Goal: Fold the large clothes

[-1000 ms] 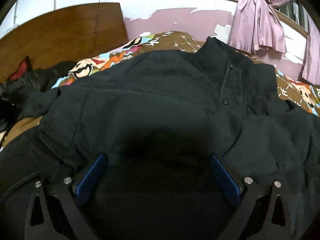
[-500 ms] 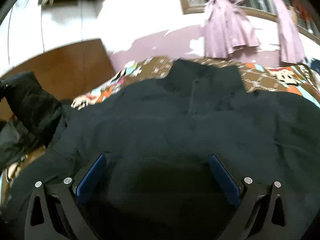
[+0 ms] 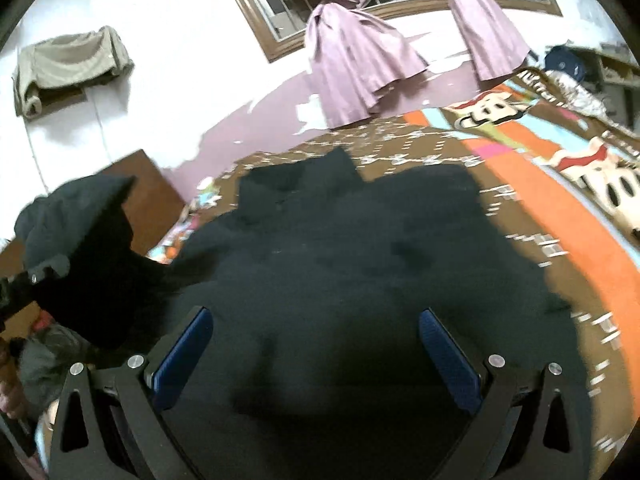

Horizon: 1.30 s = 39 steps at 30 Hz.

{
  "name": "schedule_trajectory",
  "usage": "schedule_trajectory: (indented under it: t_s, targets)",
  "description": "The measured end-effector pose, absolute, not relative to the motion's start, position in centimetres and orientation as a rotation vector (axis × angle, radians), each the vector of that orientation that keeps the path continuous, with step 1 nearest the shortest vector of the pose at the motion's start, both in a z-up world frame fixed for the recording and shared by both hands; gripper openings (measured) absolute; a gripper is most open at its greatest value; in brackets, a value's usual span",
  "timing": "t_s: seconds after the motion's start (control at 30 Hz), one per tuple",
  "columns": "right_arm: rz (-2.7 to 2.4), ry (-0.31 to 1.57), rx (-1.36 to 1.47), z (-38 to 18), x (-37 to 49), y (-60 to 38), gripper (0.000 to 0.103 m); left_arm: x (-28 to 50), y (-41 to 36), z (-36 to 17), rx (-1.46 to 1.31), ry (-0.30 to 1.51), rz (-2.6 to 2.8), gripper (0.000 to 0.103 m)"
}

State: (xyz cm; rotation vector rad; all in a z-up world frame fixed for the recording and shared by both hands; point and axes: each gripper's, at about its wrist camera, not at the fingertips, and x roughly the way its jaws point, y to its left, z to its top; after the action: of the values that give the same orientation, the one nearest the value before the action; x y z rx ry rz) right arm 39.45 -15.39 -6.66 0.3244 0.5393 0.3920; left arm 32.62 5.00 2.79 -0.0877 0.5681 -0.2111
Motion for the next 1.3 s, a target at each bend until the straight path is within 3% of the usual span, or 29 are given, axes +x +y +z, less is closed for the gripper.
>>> schedule_trajectory:
  t_s: [0.2, 0.4, 0.5, 0.63, 0.73, 0.87, 0.93, 0.97, 1.0, 1.13, 1.17, 1.2, 1.23, 1.27, 1.3]
  targets:
    - [0.391, 0.566, 0.496, -9.7, 39.4, -19.9, 0.103, 35.7, -0.2, -2.5, -0.03, 0.759, -0.288, 0.003]
    - [0.475, 0.491, 0.55, -8.9, 38.1, -20.6, 0.103, 35.9, -2.2, -7.5, 0.042, 0.936, -0.269, 0.005]
    - [0.568, 0.42, 0.625, -8.2, 37.7, -20.8, 0.103, 35.6, -1.6, -7.4, 0.011, 0.933, -0.304, 0.016]
    - [0.697, 0.469, 0.64, -8.2, 38.3, -19.3, 0.103, 35.3, -1.1, -6.8, -0.091, 0.927, -0.395, 0.053]
    - [0.713, 0.625, 0.65, -10.2, 39.6, -17.7, 0.103, 33.9, -0.2, -5.7, -0.103, 0.898, -0.414, 0.056]
    - [0.676, 0.648, 0.545, -9.8, 39.1, -16.3, 0.103, 32.5, 2.3, -4.5, -0.143, 0.845, -0.357, 0.056]
    - [0.661, 0.655, 0.506, -9.7, 39.0, -15.6, 0.102, 31.9, 3.5, -4.2, -0.181, 0.824, -0.312, 0.065]
    - [0.662, 0.659, 0.497, -9.7, 39.0, -15.5, 0.096, 32.0, 4.3, -4.0, -0.201, 0.812, -0.28, 0.068]
    - [0.667, 0.662, 0.496, -9.7, 39.0, -15.3, 0.081, 32.4, 5.3, -3.6, -0.228, 0.793, -0.242, 0.071]
    - [0.653, 0.679, 0.457, -10.0, 38.8, -14.1, 0.061, 32.0, 8.1, -2.9, -0.277, 0.768, -0.114, 0.071]
    - [0.657, 0.674, 0.441, -9.9, 38.6, -13.9, 0.048, 32.1, 8.9, -2.7, -0.289, 0.761, -0.064, 0.071]
    - [0.659, 0.673, 0.423, -10.0, 38.4, -13.8, 0.028, 32.1, 9.6, -2.6, -0.296, 0.757, -0.027, 0.071]
    - [0.66, 0.672, 0.411, -9.9, 38.5, -13.5, 0.017, 31.9, 10.2, -2.6, -0.299, 0.757, -0.001, 0.071]
    - [0.658, 0.667, 0.398, -9.8, 38.4, -13.4, 0.007, 31.9, 10.8, -2.7, -0.303, 0.761, 0.039, 0.071]
    - [0.656, 0.653, 0.391, -9.5, 38.2, -13.4, 0.006, 32.0, 11.5, -2.7, -0.314, 0.766, 0.075, 0.071]
